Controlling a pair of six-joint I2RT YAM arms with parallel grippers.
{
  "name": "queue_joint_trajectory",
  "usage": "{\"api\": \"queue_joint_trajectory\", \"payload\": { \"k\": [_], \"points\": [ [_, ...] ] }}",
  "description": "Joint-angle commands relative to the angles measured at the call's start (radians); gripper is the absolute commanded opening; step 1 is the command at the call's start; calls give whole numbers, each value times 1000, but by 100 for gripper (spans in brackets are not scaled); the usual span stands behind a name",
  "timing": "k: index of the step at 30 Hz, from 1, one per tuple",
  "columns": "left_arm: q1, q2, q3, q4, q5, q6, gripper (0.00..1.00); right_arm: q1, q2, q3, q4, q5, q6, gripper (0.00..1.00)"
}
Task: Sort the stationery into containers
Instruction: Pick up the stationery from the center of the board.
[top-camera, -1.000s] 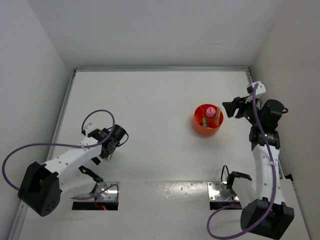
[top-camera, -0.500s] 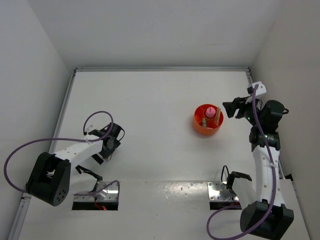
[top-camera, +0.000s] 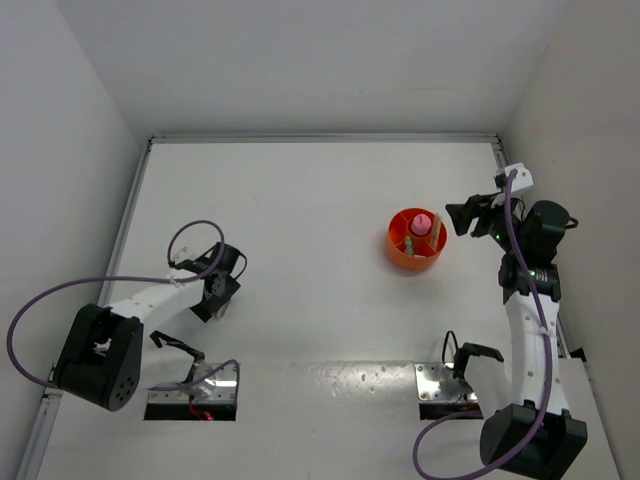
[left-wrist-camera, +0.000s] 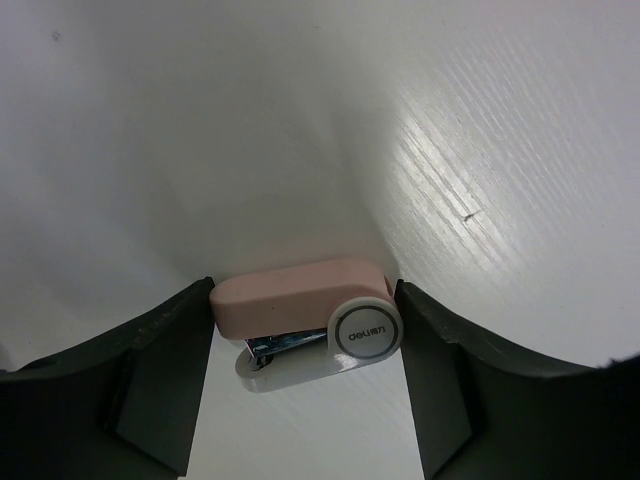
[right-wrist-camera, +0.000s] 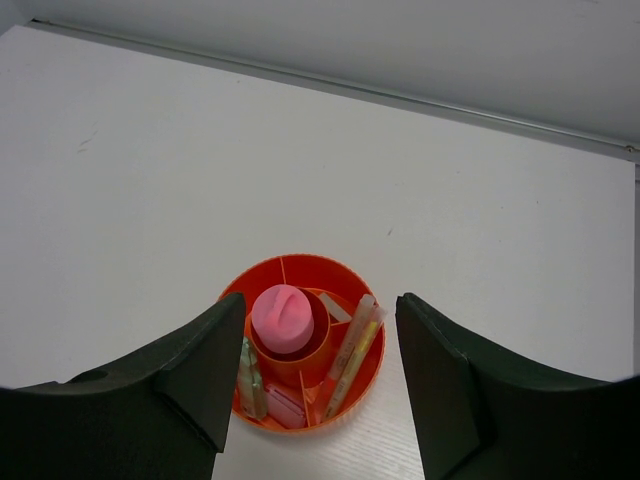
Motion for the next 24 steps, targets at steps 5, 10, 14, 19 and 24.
{"api": "queue_joint_trajectory", "payload": {
  "k": [5, 10, 14, 19, 24],
  "points": [
    [-37, 9, 79, 79, 53, 121, 50, -6, -2, 30, 36, -3, -7, 62],
    [-175, 64, 230, 135, 100, 218, 41, -6, 7, 21, 36, -3, -7, 62],
    [-290, 136, 382, 186, 111, 327, 37, -6, 16, 21, 36, -3, -16, 72],
    [-404, 299, 665, 209, 164, 447, 35, -6, 16, 21, 36, 8, -16, 72],
    [-465, 531, 955, 222, 283, 539, 33, -6, 16, 21, 45, 32, -16, 72]
  ]
}}
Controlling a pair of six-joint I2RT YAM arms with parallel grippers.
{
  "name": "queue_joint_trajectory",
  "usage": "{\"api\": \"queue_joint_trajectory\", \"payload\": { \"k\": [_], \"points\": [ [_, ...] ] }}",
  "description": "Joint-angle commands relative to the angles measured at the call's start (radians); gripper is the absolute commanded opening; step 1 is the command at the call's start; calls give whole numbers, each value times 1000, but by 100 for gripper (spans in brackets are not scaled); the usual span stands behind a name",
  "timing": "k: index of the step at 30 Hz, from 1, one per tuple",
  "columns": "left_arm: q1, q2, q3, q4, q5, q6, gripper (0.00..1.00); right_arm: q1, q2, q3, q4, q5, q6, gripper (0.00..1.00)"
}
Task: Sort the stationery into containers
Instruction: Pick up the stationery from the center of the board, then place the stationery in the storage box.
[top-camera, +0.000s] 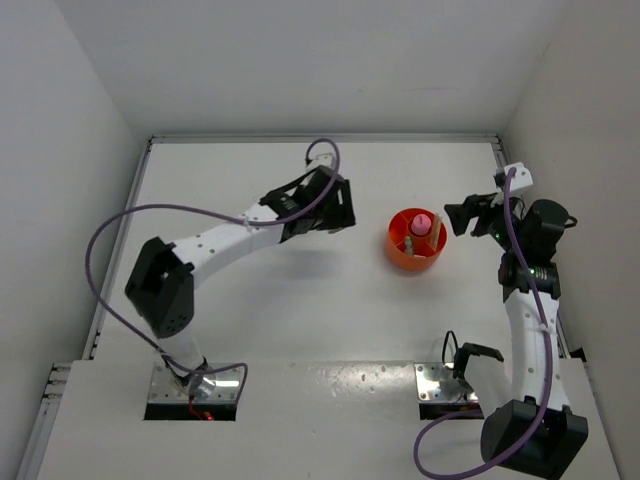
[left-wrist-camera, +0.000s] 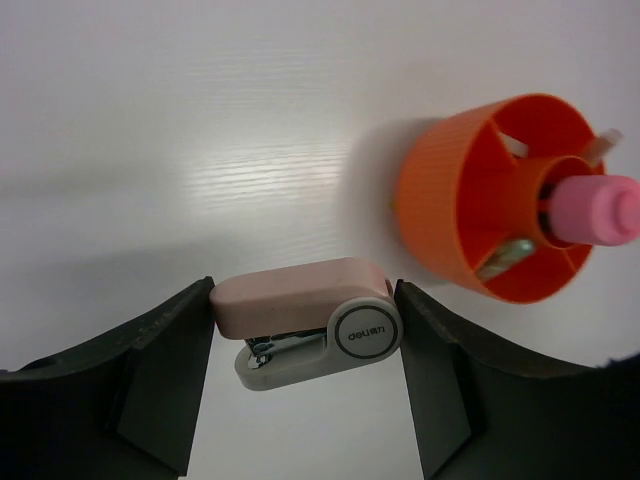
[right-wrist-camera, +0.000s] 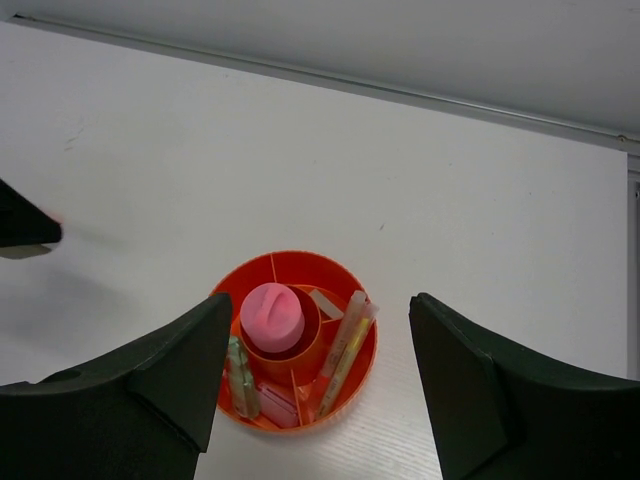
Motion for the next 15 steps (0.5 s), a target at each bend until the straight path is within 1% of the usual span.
{"api": "queue_joint_trajectory", "payload": {
  "k": [1, 3, 4, 7, 8, 12, 13, 15],
  "points": [
    [-30, 110, 194, 30, 113, 91, 32, -6, -10, 12, 44, 28, -11, 72],
    [-30, 159, 261, 30, 145, 82, 32, -16, -10, 12, 55, 58, -11, 72],
    [-30, 201, 319, 30, 167, 82, 32, -16, -22, 12, 55, 68, -2, 72],
    [-30, 257, 388, 54, 211, 71, 32, -16, -32, 2, 75, 98, 8, 72],
    [-30, 284, 417, 68, 254, 71, 32, -16, -41, -7, 87, 98, 8, 72],
    [-30, 306, 427, 160, 343, 85, 32, -16, -50, -7, 87, 117, 9, 72],
    [-30, 315, 427, 206, 371, 96, 32, -16, -50, -16, 98, 117, 18, 72],
    [-20, 315, 399, 250, 430, 96, 32, -25, -50, -16, 98, 117, 18, 72]
  ]
}}
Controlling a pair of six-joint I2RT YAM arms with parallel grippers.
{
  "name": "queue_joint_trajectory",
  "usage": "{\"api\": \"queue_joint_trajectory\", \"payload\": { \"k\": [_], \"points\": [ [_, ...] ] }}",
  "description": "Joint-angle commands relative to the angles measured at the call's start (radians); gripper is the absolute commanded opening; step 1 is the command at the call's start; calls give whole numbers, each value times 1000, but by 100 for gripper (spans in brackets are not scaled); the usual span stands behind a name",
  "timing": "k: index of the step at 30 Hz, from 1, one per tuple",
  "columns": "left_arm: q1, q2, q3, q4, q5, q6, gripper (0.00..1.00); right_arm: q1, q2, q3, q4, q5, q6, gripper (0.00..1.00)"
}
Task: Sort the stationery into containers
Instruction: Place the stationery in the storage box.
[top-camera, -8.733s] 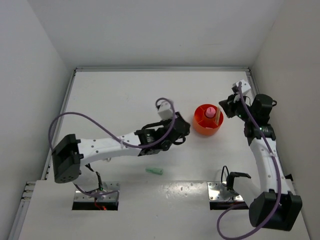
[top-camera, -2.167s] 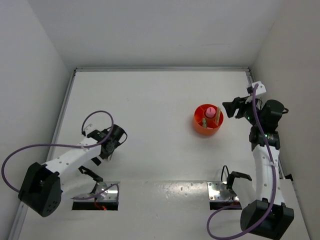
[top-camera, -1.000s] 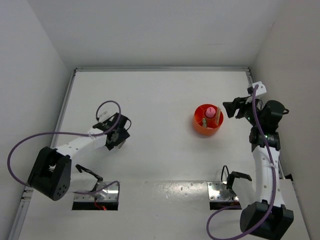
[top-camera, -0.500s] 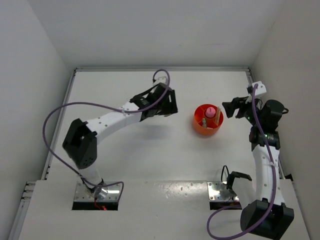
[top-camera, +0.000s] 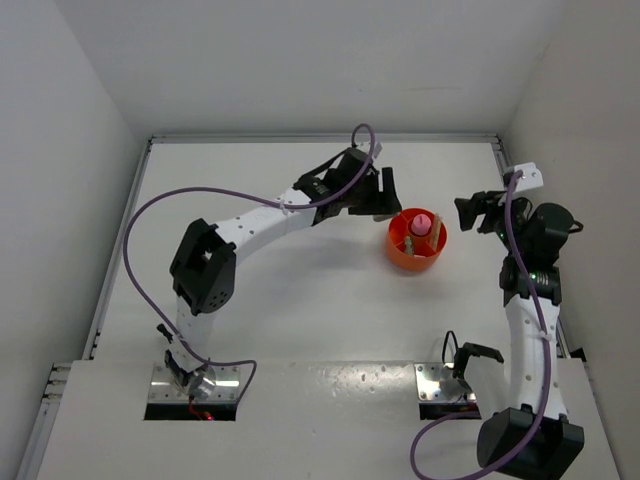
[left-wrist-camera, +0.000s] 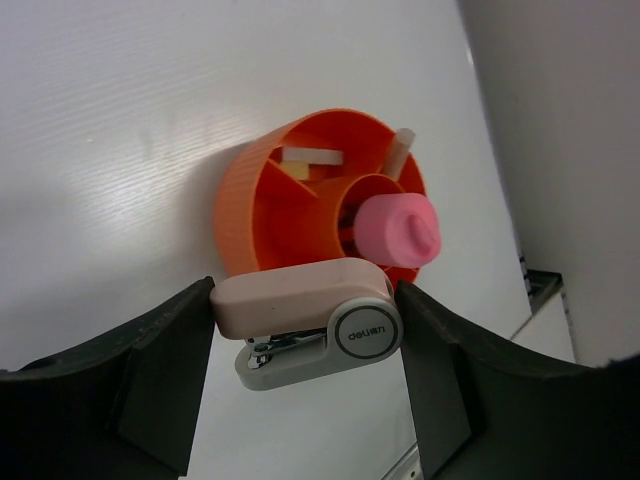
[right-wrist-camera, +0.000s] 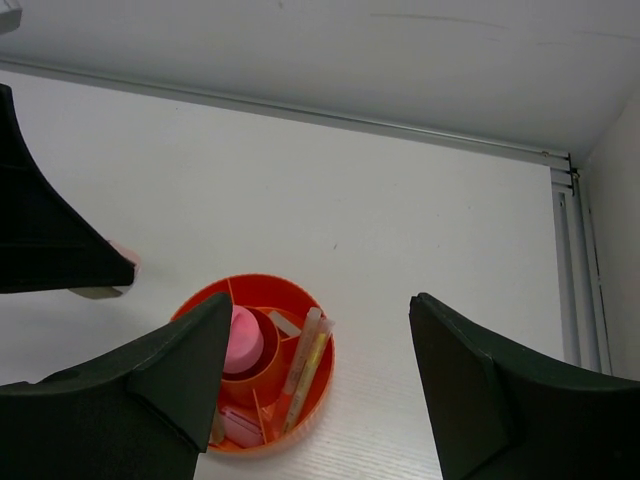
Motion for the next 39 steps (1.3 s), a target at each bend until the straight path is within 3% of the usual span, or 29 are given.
{"api": "queue_joint_trajectory", "payload": {
  "k": [1, 9, 18, 22, 29, 34, 37, 39],
  "points": [
    [10, -7, 9, 170, 133, 35, 32, -10, -12, -10, 53, 18, 13, 72],
    [21, -7, -25, 253, 220, 78, 32, -10, -12, -10, 62, 18, 13, 72],
    [82, -56, -285, 657, 471, 151, 27, -19, 0, -30, 91, 27, 22, 72],
    [112, -43, -318, 805, 535, 141, 27, -19, 22, -39, 100, 27, 22, 72],
    [134, 49, -318, 1099, 696, 50, 27, -19, 31, -39, 100, 27, 22, 72],
    [156, 163, -304, 1373, 802, -135, 30, -19, 40, -48, 100, 27, 13, 72],
    [156, 184, -272, 1352, 812, -96, 30, -28, 60, -48, 110, 27, 4, 72],
    [156, 184, -261, 1236, 791, 13, 30, -28, 60, -48, 110, 27, 4, 72]
  ]
}}
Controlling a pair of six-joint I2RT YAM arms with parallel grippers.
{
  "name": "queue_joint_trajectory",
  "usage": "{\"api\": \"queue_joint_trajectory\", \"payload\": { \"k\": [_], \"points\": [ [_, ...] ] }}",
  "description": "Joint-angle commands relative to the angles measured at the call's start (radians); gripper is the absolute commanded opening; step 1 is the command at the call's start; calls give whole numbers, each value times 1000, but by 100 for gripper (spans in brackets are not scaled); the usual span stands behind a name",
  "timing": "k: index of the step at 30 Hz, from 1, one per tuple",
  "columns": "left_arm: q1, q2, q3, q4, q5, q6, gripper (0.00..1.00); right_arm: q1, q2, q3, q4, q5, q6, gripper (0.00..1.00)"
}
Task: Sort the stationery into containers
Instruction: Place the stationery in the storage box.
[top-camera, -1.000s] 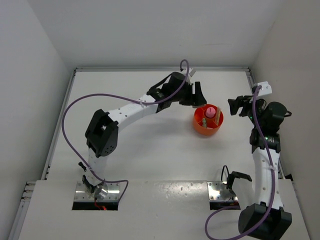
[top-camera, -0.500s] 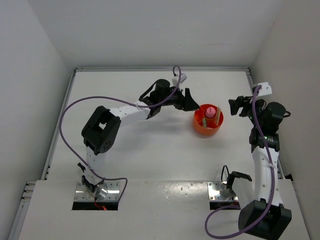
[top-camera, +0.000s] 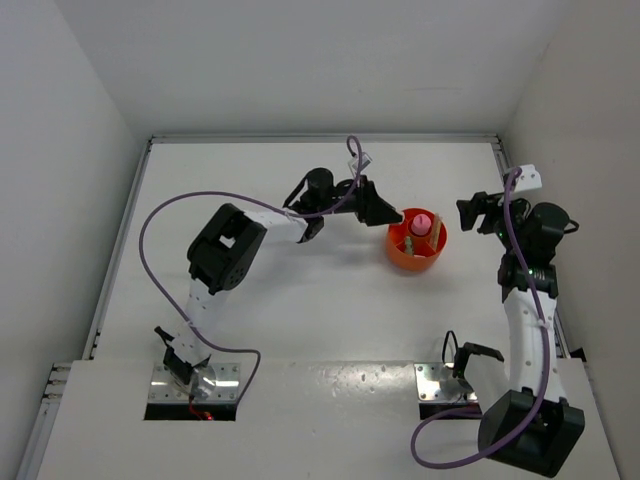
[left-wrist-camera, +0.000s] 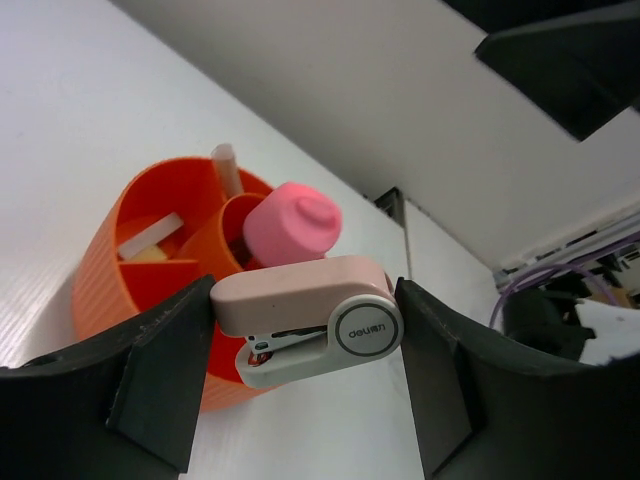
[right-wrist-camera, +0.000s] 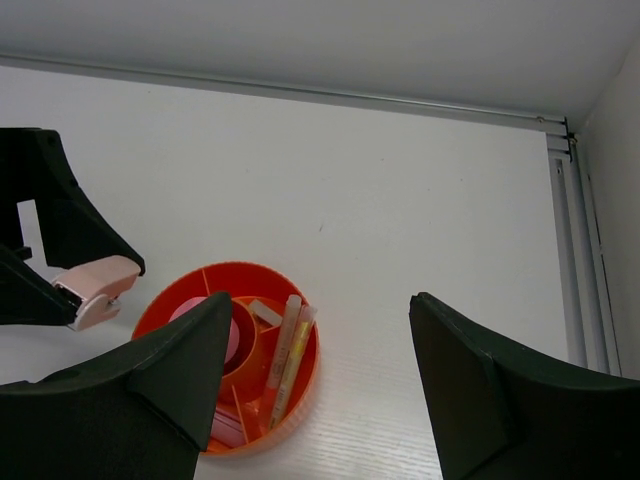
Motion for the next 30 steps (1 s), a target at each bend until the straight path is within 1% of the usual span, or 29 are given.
{"api": "queue_joint_trajectory", "payload": {
  "k": [1, 2, 3, 4, 6, 9, 12, 16, 19, 20, 22, 28, 30],
  "points": [
    [1, -27, 84, -10, 21, 133, 30, -9, 17, -3, 47, -6, -7, 72],
    [1, -27, 84, -91, 21, 204, 30, -9, 17, -3, 47, -6, -7, 72],
    [1, -27, 99, -131, 4, 204, 30, -9, 17, -3, 47, -6, -7, 72],
    [1, -27, 108, -166, 4, 271, 30, -18, 26, -3, 47, -6, -7, 72],
    [-8, -27, 131, -240, -18, 322, 30, -18, 26, -3, 47, -15, -7, 72],
    [-8, -27, 142, -275, -27, 385, 30, -27, 35, -3, 47, -25, -7, 72],
    [-17, -27, 152, -276, -27, 443, 30, -27, 35, -3, 47, -25, -7, 72],
    [-28, -40, 103, -196, -30, 482, 30, -36, 44, -3, 47, -34, -7, 72],
    [-37, -40, 102, -147, 8, 491, 30, -36, 54, -3, 47, -43, -7, 72],
    [-37, -40, 102, -125, 40, 491, 30, -46, 64, -3, 37, -43, -7, 72],
    [-37, -40, 89, -57, 59, 474, 30, -46, 64, -3, 37, -43, -16, 72],
    [-46, -18, 76, 5, 120, 462, 30, -46, 73, -3, 37, -43, -16, 72],
    [-46, -4, 76, 25, 120, 450, 30, -46, 73, -3, 37, -43, -16, 72]
  ]
}}
